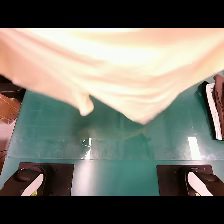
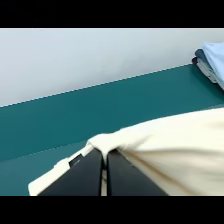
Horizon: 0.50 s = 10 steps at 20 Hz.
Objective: Fold the shirts.
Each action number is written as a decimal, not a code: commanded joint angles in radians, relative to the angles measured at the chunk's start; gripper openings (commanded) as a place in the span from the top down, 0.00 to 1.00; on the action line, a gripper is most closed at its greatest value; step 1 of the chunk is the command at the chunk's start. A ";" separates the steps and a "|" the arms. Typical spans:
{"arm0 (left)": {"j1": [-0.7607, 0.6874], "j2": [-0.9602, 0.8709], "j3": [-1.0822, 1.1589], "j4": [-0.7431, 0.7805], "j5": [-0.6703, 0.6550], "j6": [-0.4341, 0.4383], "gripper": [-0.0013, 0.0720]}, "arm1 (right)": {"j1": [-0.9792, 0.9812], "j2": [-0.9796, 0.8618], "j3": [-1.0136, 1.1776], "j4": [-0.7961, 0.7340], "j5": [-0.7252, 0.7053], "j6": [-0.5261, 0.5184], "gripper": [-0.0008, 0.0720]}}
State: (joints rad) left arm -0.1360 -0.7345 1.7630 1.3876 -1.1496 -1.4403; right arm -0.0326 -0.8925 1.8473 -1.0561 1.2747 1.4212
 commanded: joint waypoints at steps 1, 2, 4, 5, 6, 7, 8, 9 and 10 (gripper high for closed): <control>0.000 -0.020 -0.045 -0.042 -0.119 0.000 0.95 | -0.052 -0.043 0.002 -0.042 0.105 0.084 0.97; 0.000 -0.056 -0.089 -0.042 -0.159 0.000 0.95 | -0.034 -0.103 0.002 -0.045 0.135 0.094 0.97; 0.000 -0.146 -0.222 -0.064 -0.209 0.001 0.95 | 0.018 -0.240 0.002 -0.058 0.190 0.099 0.97; 0.000 -0.197 -0.306 -0.089 -0.205 0.001 0.95 | 0.053 -0.328 0.002 -0.089 0.220 0.101 0.97; 0.000 -0.249 -0.383 -0.113 -0.183 0.011 0.95 | 0.087 -0.421 0.002 -0.125 0.241 0.101 0.97; 0.000 -0.309 -0.457 -0.126 -0.137 0.029 0.95 | 0.113 -0.509 0.002 -0.150 0.247 0.100 0.97; 0.000 -0.369 -0.510 -0.130 -0.082 0.039 0.95 | 0.132 -0.599 0.003 -0.149 0.232 0.098 0.97; 0.000 -0.438 -0.544 -0.124 -0.024 0.057 0.95 | 0.145 -0.674 0.005 -0.141 0.204 0.098 0.97; 0.000 -0.506 -0.547 -0.119 0.015 0.084 0.95 | 0.158 -0.740 0.004 -0.140 0.155 0.098 0.97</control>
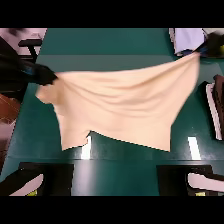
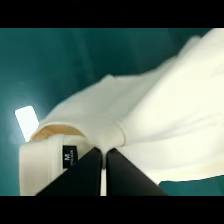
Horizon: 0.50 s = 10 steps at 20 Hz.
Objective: Fold the shirts.
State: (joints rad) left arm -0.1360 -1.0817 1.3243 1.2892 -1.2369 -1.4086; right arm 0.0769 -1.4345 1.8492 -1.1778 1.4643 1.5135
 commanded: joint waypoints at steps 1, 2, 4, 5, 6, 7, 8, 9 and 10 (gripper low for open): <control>0.000 -0.226 -0.097 -0.010 0.141 0.066 0.95 | 0.059 -0.248 0.002 -0.018 -0.083 0.006 0.97; 0.000 -0.283 -0.078 0.002 0.182 0.066 0.95 | 0.069 -0.287 0.002 -0.017 -0.132 0.005 0.97; 0.000 -0.362 -0.019 0.039 0.226 0.066 0.89 | 0.077 -0.327 0.002 -0.015 -0.205 0.004 0.96; 0.000 -0.387 0.019 0.060 0.235 0.066 0.43 | 0.077 -0.332 0.002 0.008 -0.235 -0.001 0.81; 0.006 -0.400 0.055 0.066 0.232 0.064 0.22 | 0.068 -0.328 0.003 0.043 -0.266 -0.017 0.56; 0.019 -0.402 0.089 0.065 0.228 0.063 0.22 | 0.054 -0.318 0.003 0.091 -0.281 -0.027 0.51; 0.040 -0.402 0.129 0.060 0.198 0.062 0.24 | 0.031 -0.302 0.002 0.145 -0.275 -0.049 0.51; 0.073 -0.401 0.177 0.059 0.138 0.062 0.24 | 0.008 -0.284 0.002 0.199 -0.247 -0.077 0.51; 0.114 -0.401 0.219 0.047 0.066 0.062 0.24 | -0.016 -0.260 0.002 0.241 -0.191 -0.109 0.51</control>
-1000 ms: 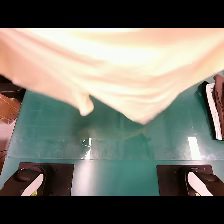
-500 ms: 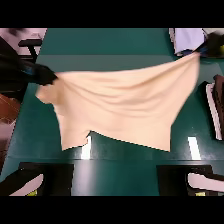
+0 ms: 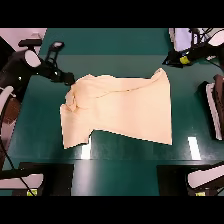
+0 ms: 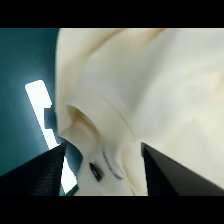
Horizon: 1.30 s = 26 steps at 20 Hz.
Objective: Fold the shirts.
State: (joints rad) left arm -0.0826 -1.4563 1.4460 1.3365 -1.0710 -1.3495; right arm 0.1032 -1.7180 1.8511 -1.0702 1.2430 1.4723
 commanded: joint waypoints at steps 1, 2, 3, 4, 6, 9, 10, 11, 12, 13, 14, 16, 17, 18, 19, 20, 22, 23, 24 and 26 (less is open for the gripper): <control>0.113 -0.021 0.119 -0.036 -0.175 0.003 0.24 | -0.063 0.048 -0.004 0.136 0.096 -0.084 0.52; 0.165 -0.011 0.111 -0.087 -0.229 0.004 0.24 | -0.080 0.084 -0.028 0.135 0.153 -0.104 0.52; 0.217 -0.004 0.084 -0.143 -0.278 0.007 0.24 | -0.094 0.123 -0.072 0.135 0.185 -0.114 0.52; 0.263 0.011 0.030 -0.193 -0.304 0.022 0.24 | -0.107 0.173 -0.137 0.135 0.201 -0.122 0.52; 0.321 0.062 -0.124 -0.230 -0.301 0.060 0.24 | -0.122 0.285 -0.292 0.136 0.191 -0.130 0.52; 0.362 0.153 -0.365 -0.229 -0.206 0.105 0.24 | -0.127 0.426 -0.501 0.137 0.130 -0.131 0.52; 0.368 0.169 -0.428 -0.229 -0.176 0.121 0.24 | -0.127 0.463 -0.556 0.137 0.109 -0.131 0.52; 0.368 0.169 -0.479 -0.229 -0.153 0.133 0.24 | -0.127 0.493 -0.601 0.139 0.093 -0.130 0.52; 0.368 0.169 -0.521 -0.238 -0.119 0.139 0.24 | -0.127 0.513 -0.633 0.149 0.085 -0.130 0.52; 0.368 0.169 -0.550 -0.251 -0.084 0.147 0.24 | -0.127 0.530 -0.662 0.175 0.084 -0.130 0.52; 0.368 0.169 -0.574 -0.280 -0.047 0.158 0.24 | -0.127 0.544 -0.685 0.196 0.082 -0.130 0.52; 0.356 0.169 -0.603 -0.324 -0.004 0.200 0.24 | -0.127 0.552 -0.703 0.215 0.088 -0.130 0.52; 0.343 0.169 -0.613 -0.328 0.012 0.206 0.24 | -0.120 0.552 -0.703 0.215 0.092 -0.130 0.52; 0.323 0.168 -0.620 -0.326 0.025 0.206 0.24 | -0.116 0.552 -0.703 0.215 0.092 -0.130 0.52; 0.303 0.166 -0.624 -0.327 0.038 0.206 0.24 | -0.108 0.552 -0.703 0.215 0.091 -0.130 0.52; 0.286 0.166 -0.629 -0.326 0.056 0.206 0.24 | -0.102 0.552 -0.703 0.215 0.091 -0.130 0.52; 0.262 0.164 -0.629 -0.326 0.074 0.205 0.24 | -0.092 0.556 -0.703 0.215 0.092 -0.130 0.52; 0.256 0.164 -0.629 -0.327 0.071 0.203 0.25 | -0.089 0.559 -0.703 0.215 0.091 -0.130 0.52; 0.252 0.164 -0.629 -0.327 0.069 0.201 0.25 | -0.088 0.562 -0.703 0.214 0.091 -0.130 0.52; 0.251 0.164 -0.628 -0.327 0.068 0.197 0.47 | -0.090 0.571 -0.703 0.211 0.090 -0.129 0.52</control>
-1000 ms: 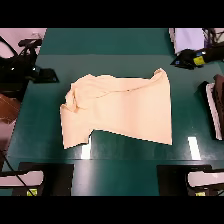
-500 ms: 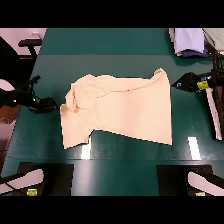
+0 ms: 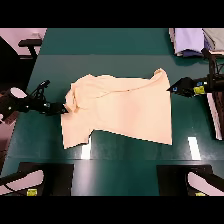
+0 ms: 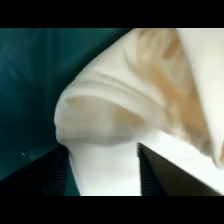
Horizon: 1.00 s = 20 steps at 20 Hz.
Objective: Fold the shirts.
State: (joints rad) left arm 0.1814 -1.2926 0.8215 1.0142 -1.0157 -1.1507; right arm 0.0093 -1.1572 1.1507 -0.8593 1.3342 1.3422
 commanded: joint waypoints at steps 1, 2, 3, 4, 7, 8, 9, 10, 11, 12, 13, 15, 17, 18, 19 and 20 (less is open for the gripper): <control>-0.013 0.000 -0.004 -0.005 0.013 -0.002 0.72 | -0.005 0.018 -0.003 -0.001 0.001 0.001 0.52; -0.013 0.001 -0.002 -0.006 0.012 -0.003 0.96 | -0.018 0.026 -0.003 -0.001 0.004 0.001 0.52; -0.013 0.003 0.008 -0.004 0.001 -0.006 0.95 | -0.039 0.036 -0.003 -0.010 0.012 0.001 0.52; -0.013 0.011 0.023 -0.004 -0.021 -0.018 0.95 | -0.067 0.043 -0.003 -0.026 0.034 0.002 0.52; -0.013 0.086 0.054 0.003 -0.050 -0.027 0.95 | -0.169 0.080 -0.052 -0.214 0.154 0.066 0.52; -0.013 0.115 0.055 0.003 -0.050 -0.027 0.95 | -0.209 0.108 -0.111 -0.272 0.172 0.079 0.52; -0.013 0.135 0.055 0.002 -0.054 -0.027 0.95 | -0.250 0.134 -0.177 -0.305 0.188 0.080 0.50; -0.013 0.144 0.055 0.002 -0.060 -0.027 0.95 | -0.298 0.159 -0.259 -0.319 0.206 0.080 0.33; -0.013 0.144 0.054 0.001 -0.069 -0.027 0.95 | -0.342 0.183 -0.343 -0.319 0.216 0.080 0.26; -0.013 0.144 0.054 0.001 -0.077 -0.027 0.95 | -0.382 0.205 -0.434 -0.317 0.215 0.080 0.26; -0.013 0.144 0.054 -0.005 -0.075 -0.027 0.95 | -0.405 0.222 -0.513 -0.316 0.207 0.080 0.28; -0.013 0.144 0.054 -0.009 -0.066 -0.027 0.95 | -0.407 0.238 -0.651 -0.309 0.159 0.081 0.40; -0.013 0.144 0.054 -0.009 -0.066 -0.027 0.95 | -0.377 0.227 -0.738 -0.247 0.098 0.081 0.40; -0.013 0.144 0.054 -0.013 -0.066 -0.027 0.95 | -0.359 0.208 -0.763 -0.193 0.058 0.081 0.40; -0.013 0.144 0.054 -0.019 -0.066 -0.027 0.95 | -0.336 0.183 -0.775 -0.151 0.021 0.080 0.40; -0.013 0.144 0.054 -0.027 -0.066 -0.027 0.95 | -0.303 0.155 -0.774 -0.124 -0.015 0.080 0.40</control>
State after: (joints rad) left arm 0.1680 -1.1507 0.8745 1.0023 -1.0817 -1.1790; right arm -0.3359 -0.9646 0.4515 -1.0744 1.4170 1.4220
